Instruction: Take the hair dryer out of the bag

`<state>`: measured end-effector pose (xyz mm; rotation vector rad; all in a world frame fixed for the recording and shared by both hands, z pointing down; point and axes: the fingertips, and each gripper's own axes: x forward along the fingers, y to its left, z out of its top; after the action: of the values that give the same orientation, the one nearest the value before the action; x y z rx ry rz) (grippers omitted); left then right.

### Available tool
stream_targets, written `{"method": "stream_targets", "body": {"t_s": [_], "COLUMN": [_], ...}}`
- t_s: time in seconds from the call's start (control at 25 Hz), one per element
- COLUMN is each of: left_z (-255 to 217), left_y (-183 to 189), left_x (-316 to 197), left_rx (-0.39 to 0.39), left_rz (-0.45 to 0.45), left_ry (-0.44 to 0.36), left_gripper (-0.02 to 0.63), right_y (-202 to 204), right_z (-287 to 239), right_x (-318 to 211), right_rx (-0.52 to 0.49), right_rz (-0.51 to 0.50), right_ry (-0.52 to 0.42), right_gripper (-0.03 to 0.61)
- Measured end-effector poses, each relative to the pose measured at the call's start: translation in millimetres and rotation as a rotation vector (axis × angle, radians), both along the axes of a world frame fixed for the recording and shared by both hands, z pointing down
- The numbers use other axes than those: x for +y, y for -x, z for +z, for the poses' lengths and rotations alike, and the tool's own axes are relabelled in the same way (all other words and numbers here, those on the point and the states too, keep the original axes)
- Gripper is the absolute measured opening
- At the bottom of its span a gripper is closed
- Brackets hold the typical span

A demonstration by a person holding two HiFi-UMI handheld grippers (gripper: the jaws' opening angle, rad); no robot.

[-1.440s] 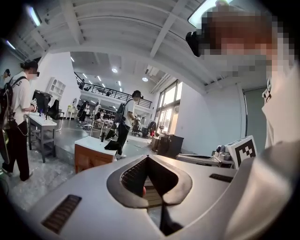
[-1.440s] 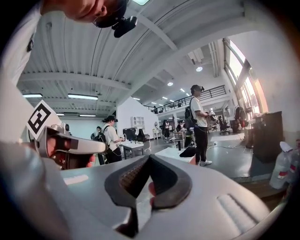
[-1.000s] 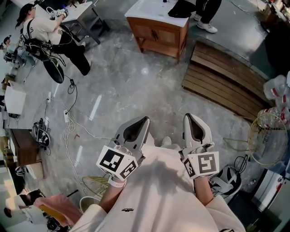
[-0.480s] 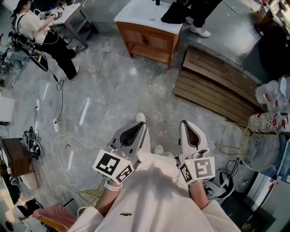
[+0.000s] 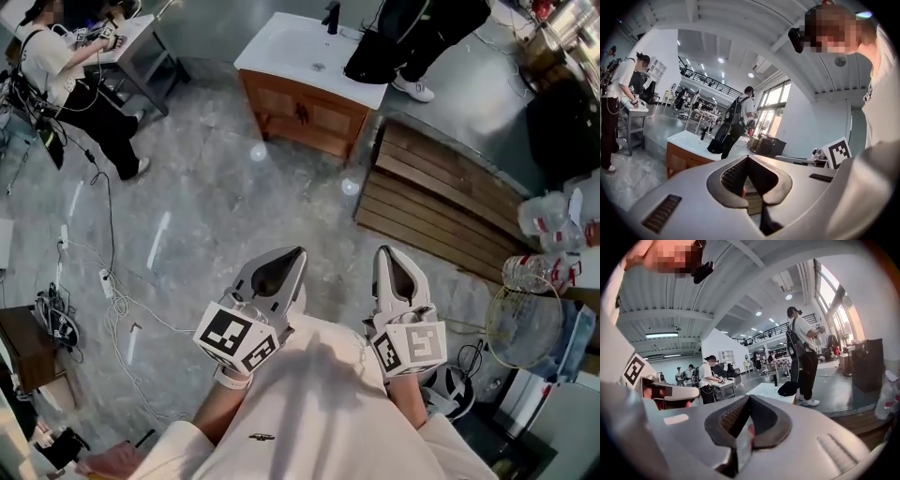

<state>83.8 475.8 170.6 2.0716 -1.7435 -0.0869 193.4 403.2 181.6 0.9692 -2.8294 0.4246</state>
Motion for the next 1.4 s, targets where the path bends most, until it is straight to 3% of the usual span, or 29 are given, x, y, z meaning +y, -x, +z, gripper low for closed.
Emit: {"method": "stream_targets", "body": {"t_s": [0.24, 0.52, 0.72, 1.0, 1.4], "left_z": [-13, -10, 6, 12, 21], "left_y": [74, 122, 134, 140, 159], "left_x": [-34, -56, -74, -110, -218], "left_rx": [0.013, 0.032, 0.054, 0.033, -0.031], "left_rz": [0.02, 0.063, 0.113, 0.13, 0.172], "left_ry": [-0.035, -0.05, -0.015, 0.001, 0.04], "left_gripper": [0.006, 0.006, 0.006, 0.006, 0.006], "right_y": [64, 101, 115, 126, 147], "right_z": [-9, -8, 1, 16, 40], "right_x": [-35, -53, -63, -98, -211], "right_rx": [-0.006, 0.011, 0.048, 0.013, -0.087], "right_rz": [0.073, 0.142, 0.167, 0.183, 0.227], "right_ry": [-0.01, -0.004, 0.02, 0.052, 0.106], "right_gripper": [0.009, 0.011, 0.01, 0.009, 0.011]}}
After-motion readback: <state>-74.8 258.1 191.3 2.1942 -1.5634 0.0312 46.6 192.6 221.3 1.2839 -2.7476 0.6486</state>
